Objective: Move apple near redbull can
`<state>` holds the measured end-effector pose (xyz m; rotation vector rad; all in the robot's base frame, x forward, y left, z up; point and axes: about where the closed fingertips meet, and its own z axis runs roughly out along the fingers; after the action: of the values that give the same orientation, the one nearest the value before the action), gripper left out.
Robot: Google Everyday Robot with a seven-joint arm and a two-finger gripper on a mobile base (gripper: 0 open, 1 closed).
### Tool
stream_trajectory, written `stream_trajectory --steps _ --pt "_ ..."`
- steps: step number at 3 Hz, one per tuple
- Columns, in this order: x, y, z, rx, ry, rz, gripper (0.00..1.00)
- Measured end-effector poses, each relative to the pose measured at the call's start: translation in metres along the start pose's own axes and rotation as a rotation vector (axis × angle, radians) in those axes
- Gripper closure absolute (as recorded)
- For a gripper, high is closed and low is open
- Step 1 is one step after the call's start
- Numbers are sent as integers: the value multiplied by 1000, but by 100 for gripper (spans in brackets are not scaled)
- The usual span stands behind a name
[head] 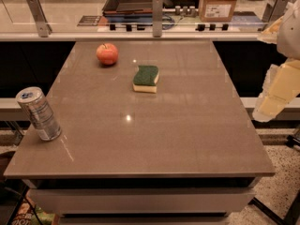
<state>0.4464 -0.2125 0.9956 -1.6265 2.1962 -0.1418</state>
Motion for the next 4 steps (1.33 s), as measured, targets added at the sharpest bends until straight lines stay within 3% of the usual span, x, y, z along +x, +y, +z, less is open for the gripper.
stream_trajectory --steps 1,2,3,4 --pt "-15 -20 2 51 -72 66 0" --pt "-46 -49 8 102 -186 113 0" --pt "-85 -78 20 131 -309 143 0" --pt "-123 -101 42 120 -417 188 0"
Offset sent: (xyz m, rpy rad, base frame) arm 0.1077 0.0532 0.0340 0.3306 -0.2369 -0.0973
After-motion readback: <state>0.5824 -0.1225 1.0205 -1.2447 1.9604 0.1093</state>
